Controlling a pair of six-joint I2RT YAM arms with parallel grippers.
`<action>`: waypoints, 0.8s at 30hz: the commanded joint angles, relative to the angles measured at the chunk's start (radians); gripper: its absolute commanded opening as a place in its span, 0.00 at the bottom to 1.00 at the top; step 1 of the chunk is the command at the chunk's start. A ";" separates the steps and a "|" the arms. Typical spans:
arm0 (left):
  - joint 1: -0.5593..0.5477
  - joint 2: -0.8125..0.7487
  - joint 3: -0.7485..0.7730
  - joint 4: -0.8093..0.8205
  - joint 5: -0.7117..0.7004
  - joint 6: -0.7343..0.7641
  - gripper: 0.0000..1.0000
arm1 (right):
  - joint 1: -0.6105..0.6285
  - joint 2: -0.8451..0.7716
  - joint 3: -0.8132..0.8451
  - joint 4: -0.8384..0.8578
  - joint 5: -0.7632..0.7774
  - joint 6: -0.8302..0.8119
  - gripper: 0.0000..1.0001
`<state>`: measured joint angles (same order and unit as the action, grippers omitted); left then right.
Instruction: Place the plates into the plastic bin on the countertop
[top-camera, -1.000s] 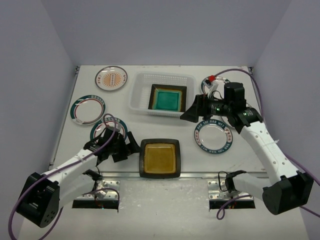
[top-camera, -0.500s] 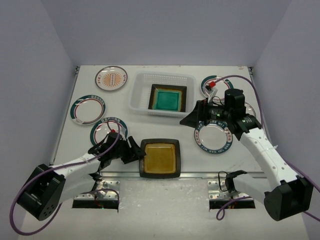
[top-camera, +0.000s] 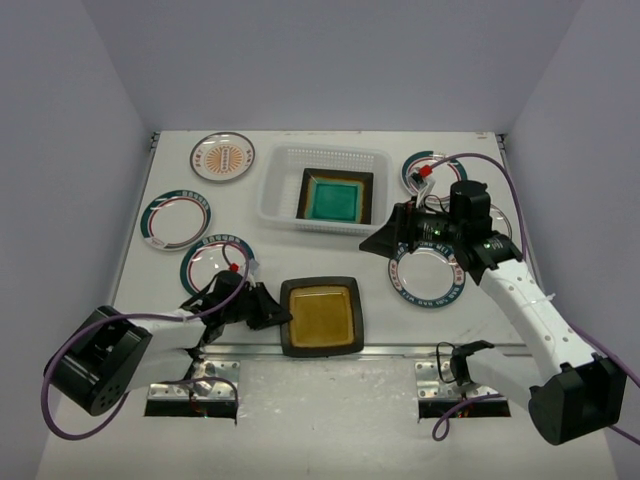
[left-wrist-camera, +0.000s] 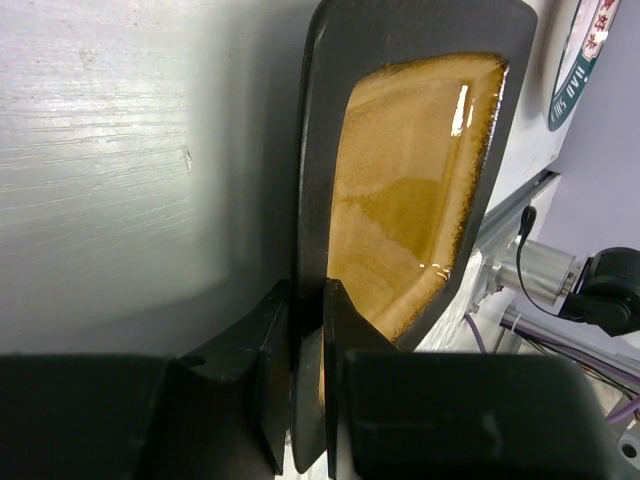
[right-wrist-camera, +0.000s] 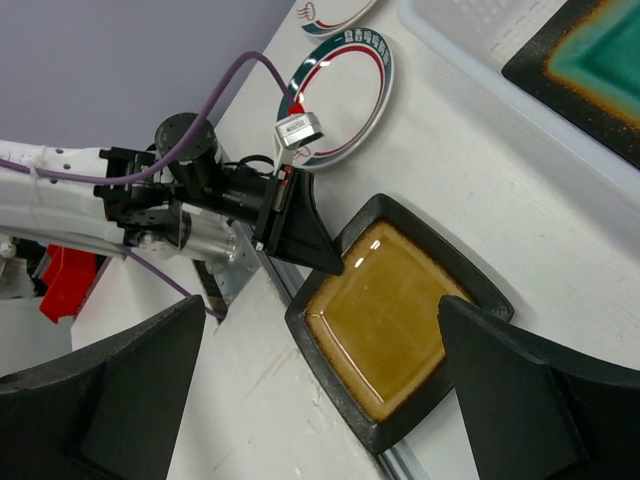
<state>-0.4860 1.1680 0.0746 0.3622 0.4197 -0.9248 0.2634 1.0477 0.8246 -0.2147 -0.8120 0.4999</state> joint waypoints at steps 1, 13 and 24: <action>-0.008 -0.095 -0.042 -0.013 0.042 0.022 0.00 | -0.004 -0.018 0.012 0.031 0.023 -0.014 0.99; -0.002 -0.426 0.326 -0.416 -0.004 0.051 0.00 | -0.052 -0.078 0.093 -0.018 0.254 0.057 0.99; 0.080 -0.251 0.762 -0.541 0.007 0.101 0.00 | -0.212 -0.074 0.198 -0.081 0.228 0.087 0.99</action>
<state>-0.4762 0.8453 0.6581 -0.2450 0.3986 -0.8426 0.0996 0.9890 0.9721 -0.2929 -0.5800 0.5632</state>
